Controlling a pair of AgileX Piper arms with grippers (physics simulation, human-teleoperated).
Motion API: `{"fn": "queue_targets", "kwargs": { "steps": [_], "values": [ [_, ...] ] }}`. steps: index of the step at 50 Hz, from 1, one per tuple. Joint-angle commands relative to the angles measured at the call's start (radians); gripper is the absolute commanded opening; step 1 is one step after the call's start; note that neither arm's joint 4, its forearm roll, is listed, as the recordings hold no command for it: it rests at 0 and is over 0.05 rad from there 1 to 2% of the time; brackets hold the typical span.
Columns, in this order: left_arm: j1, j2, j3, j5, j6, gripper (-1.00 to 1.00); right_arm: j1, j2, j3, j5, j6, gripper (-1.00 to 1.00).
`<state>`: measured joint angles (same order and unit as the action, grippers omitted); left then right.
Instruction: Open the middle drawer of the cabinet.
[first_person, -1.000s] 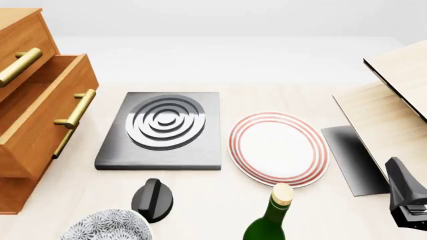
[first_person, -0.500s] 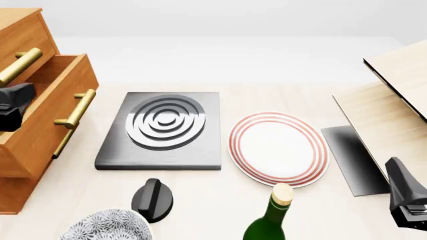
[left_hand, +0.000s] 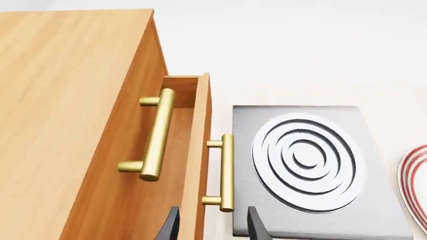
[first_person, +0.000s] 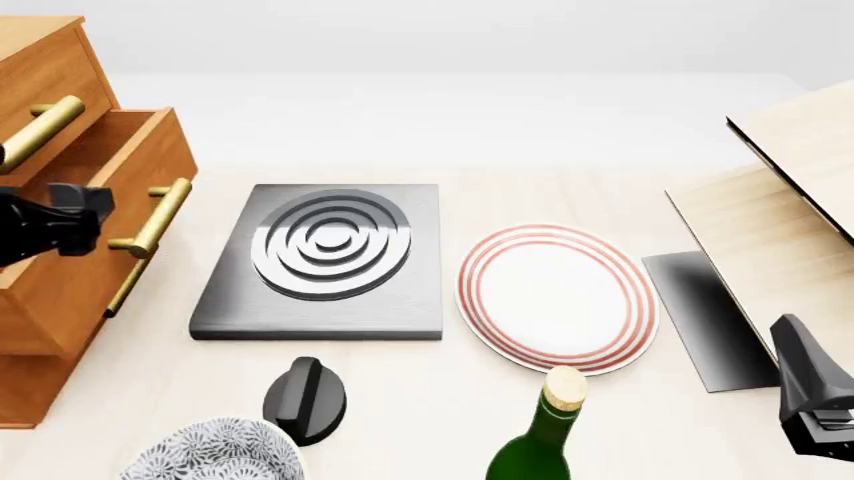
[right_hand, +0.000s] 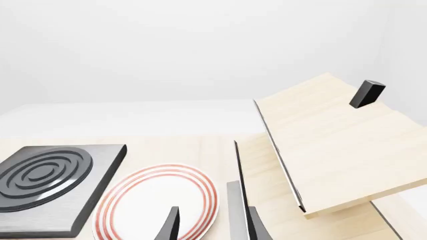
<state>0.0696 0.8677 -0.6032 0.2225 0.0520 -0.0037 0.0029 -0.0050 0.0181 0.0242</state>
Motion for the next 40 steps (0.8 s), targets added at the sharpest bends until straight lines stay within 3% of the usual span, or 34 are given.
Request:
{"fn": "queue_targets", "kwargs": {
  "steps": [1, 40],
  "values": [
    [0.002, 0.057, 0.030, -0.071, -0.039, 1.00, 0.000, 0.005, 0.001, -0.007, -0.003, 1.00],
    [0.018, 0.306, 0.150, -0.307, -0.041, 1.00, 0.001, 0.005, 0.001, -0.007, -0.003, 1.00]
  ]
}}
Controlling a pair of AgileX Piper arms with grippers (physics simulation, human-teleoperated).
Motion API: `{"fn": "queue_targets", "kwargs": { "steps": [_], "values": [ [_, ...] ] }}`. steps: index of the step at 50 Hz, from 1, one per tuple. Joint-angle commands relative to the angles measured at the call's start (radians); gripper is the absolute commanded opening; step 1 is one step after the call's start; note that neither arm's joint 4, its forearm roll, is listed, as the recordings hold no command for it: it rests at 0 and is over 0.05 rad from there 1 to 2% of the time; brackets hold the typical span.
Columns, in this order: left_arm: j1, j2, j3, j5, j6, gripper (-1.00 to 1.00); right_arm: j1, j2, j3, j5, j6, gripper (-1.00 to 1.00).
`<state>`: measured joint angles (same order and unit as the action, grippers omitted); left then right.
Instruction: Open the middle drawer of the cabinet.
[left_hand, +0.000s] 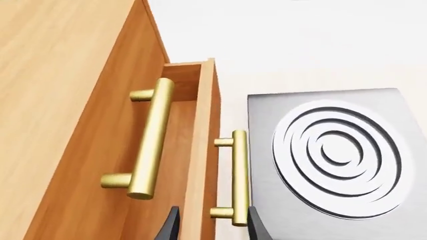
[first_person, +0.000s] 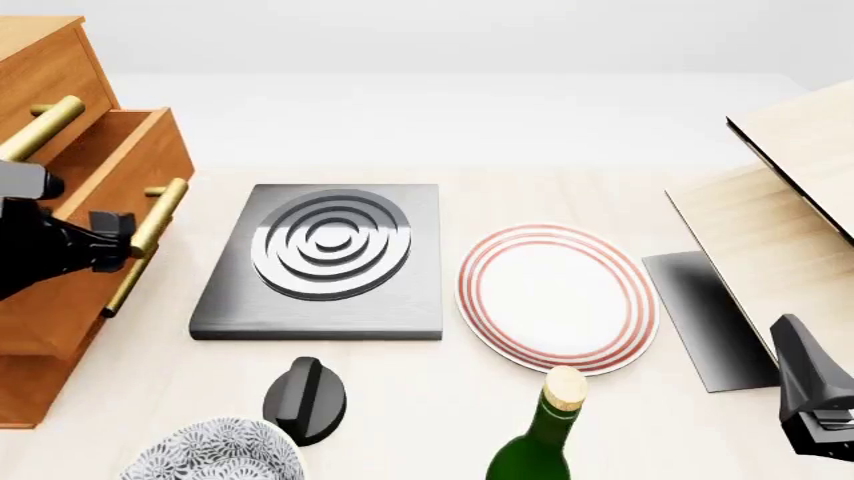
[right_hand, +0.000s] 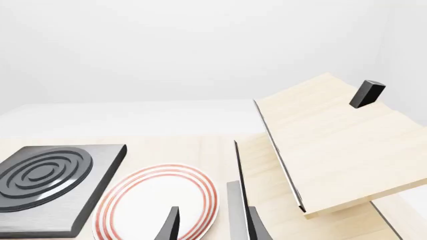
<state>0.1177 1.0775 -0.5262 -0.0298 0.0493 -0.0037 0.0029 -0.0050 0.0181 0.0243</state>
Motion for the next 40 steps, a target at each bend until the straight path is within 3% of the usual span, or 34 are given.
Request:
{"fn": "queue_targets", "kwargs": {
  "steps": [1, 14, 23, 40],
  "values": [
    [-0.031, 0.095, 0.074, -0.055, -0.036, 1.00, 0.001, 0.004, 0.001, -0.007, -0.003, 1.00],
    [-0.099, 0.022, 0.128, -0.039, -0.012, 1.00, 0.001, 0.004, 0.001, -0.007, -0.004, 1.00],
    [-0.166, -0.062, 0.117, 0.033, -0.016, 1.00, 0.000, 0.004, 0.001, -0.007, -0.004, 1.00],
    [-0.270, 0.004, 0.059, 0.032, -0.032, 1.00, 0.000, 0.004, 0.001, -0.007, -0.004, 1.00]
  ]
}}
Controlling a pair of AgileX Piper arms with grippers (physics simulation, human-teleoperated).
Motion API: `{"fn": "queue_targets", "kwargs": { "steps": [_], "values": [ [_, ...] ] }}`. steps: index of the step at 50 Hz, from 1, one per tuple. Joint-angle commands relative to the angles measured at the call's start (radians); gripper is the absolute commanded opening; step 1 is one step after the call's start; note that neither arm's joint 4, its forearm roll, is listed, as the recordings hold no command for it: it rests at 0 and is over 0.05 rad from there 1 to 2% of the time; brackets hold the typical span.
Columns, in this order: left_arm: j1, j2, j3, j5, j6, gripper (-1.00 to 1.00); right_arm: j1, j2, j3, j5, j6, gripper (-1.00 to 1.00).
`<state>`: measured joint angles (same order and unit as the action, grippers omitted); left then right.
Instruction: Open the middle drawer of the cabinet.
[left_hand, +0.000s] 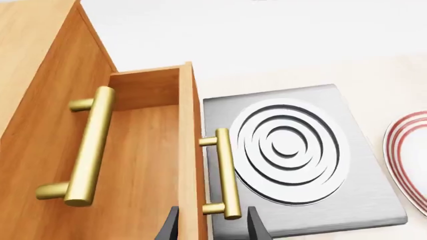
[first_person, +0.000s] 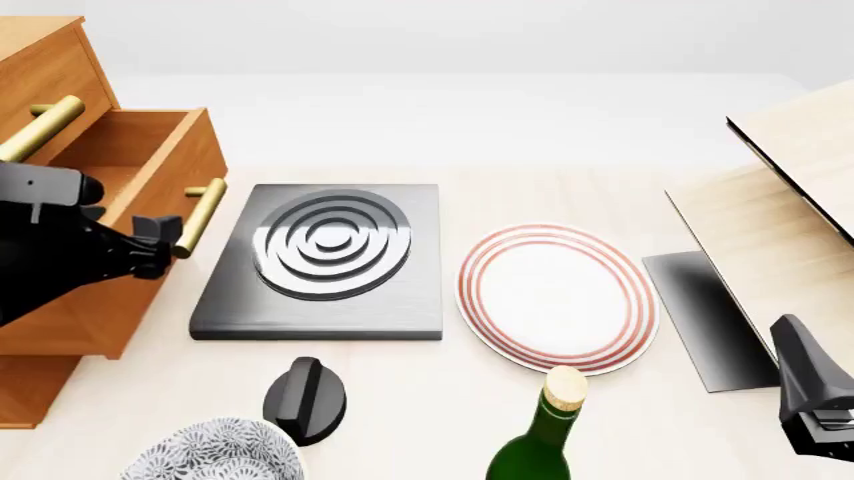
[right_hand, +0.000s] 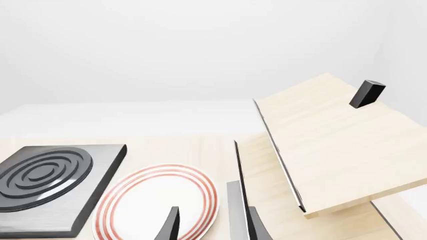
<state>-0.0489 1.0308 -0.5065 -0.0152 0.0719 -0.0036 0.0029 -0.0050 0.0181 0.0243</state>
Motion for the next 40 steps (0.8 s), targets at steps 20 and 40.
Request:
{"fn": "queue_targets", "kwargs": {
  "steps": [20, 40],
  "values": [
    [-0.297, 0.087, -0.028, 0.046, -0.103, 1.00, 0.000, 0.005, 0.001, -0.007, -0.003, 1.00],
    [-0.490, -0.036, -0.053, 0.156, -0.113, 1.00, 0.000, 0.004, 0.001, -0.007, -0.003, 1.00]
  ]
}}
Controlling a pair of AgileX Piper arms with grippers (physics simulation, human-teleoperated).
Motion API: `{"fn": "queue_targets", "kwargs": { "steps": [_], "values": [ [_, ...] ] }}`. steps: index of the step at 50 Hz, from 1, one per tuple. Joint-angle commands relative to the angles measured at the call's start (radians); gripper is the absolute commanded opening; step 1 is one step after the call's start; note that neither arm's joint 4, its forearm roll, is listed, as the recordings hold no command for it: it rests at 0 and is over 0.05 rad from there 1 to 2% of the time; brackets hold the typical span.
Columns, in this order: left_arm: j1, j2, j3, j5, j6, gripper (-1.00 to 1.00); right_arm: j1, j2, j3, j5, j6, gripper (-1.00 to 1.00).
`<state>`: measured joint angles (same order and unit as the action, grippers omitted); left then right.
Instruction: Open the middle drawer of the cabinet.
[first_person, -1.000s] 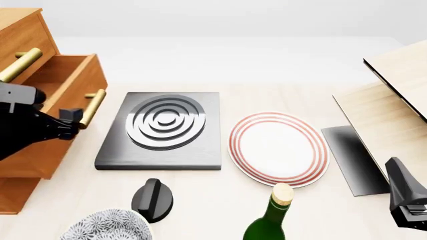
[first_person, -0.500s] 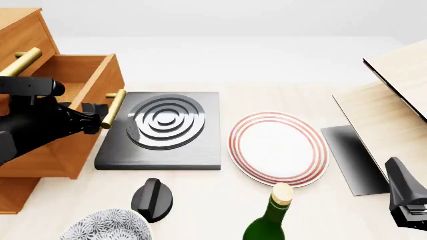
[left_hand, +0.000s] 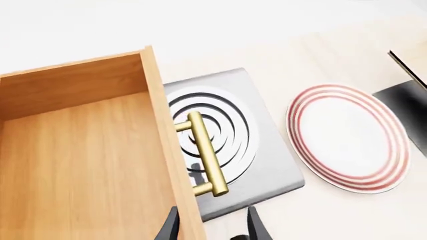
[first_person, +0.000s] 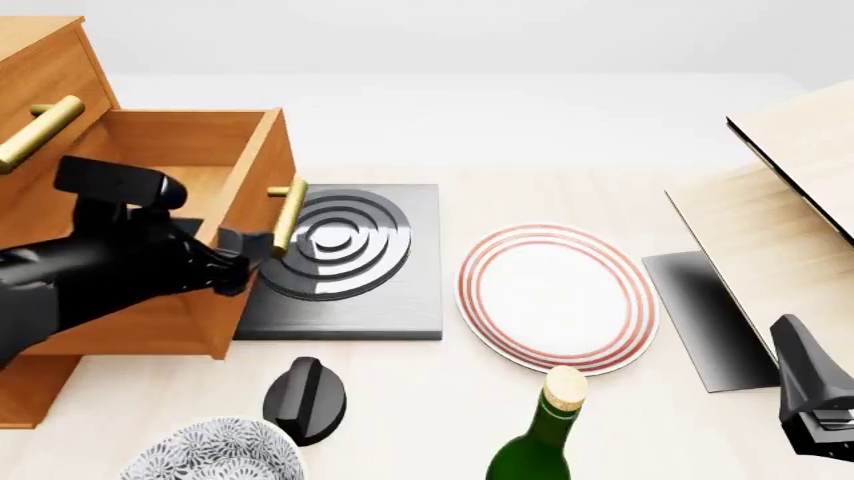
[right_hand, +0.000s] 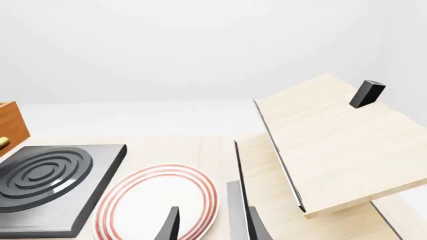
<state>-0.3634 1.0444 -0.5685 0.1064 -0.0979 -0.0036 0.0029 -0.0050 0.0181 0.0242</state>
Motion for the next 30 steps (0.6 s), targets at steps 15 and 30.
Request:
{"fn": "queue_targets", "kwargs": {
  "steps": [15, 30],
  "values": [
    [-0.074, -0.217, -0.015, 0.115, 0.083, 1.00, 0.001, 0.004, 0.001, -0.007, -0.004, 1.00],
    [0.101, -0.683, -0.041, 0.324, 0.152, 1.00, 0.000, 0.004, 0.001, -0.007, -0.004, 1.00]
  ]
}}
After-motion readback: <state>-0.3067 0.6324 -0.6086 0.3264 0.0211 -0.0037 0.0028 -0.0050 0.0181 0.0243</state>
